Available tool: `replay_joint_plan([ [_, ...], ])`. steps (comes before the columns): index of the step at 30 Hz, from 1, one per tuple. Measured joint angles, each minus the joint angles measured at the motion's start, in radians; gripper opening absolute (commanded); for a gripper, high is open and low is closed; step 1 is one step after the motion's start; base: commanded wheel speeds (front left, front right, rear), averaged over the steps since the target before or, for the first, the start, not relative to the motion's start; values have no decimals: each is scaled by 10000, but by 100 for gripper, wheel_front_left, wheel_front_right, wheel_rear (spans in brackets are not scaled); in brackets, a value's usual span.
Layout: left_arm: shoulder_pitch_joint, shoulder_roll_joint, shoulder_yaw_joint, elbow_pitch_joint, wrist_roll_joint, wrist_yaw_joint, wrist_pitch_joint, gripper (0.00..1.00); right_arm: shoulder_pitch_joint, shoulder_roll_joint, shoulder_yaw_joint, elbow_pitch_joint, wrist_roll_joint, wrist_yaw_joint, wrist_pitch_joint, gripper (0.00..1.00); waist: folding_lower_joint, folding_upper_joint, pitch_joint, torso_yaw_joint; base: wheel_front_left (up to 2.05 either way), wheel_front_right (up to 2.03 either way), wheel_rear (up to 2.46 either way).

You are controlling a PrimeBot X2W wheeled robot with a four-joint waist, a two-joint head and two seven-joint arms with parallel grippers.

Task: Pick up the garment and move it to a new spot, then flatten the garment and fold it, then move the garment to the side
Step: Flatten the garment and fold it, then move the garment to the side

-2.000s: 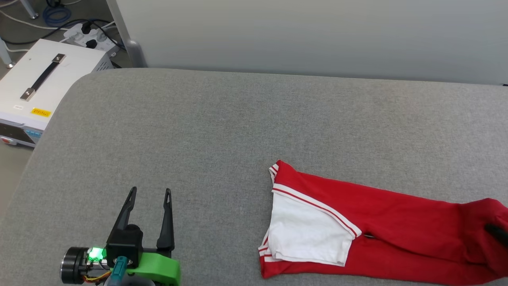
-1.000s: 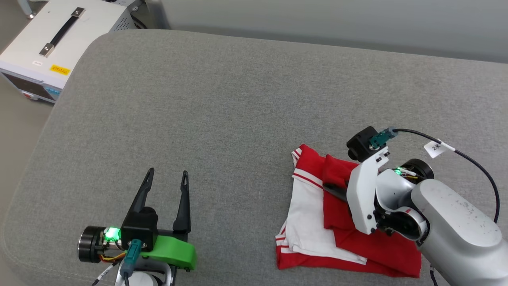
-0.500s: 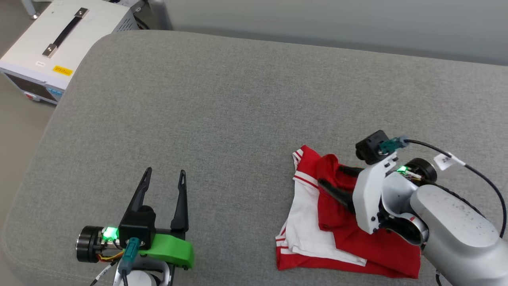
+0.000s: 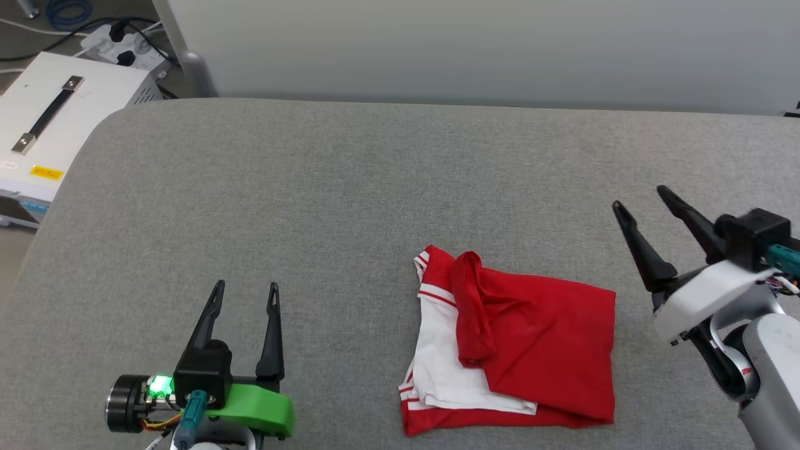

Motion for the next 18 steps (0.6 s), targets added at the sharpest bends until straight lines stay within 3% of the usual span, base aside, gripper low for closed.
replay_joint_plan([
  [7,239,13,100,-205,0,25,0,100,1797,1358,-2627,-926,-2017,0,-1085,100,0,0,-317,-406,0,0,0],
  [10,376,13,134,-290,0,44,0,100,2545,1898,-3319,-1476,-2715,0,-1225,100,0,0,-452,-509,0,0,0],
  [18,806,15,221,-602,0,119,0,100,4233,2980,-4161,-2255,-2963,0,-1262,100,0,0,-701,-564,0,0,0],
])
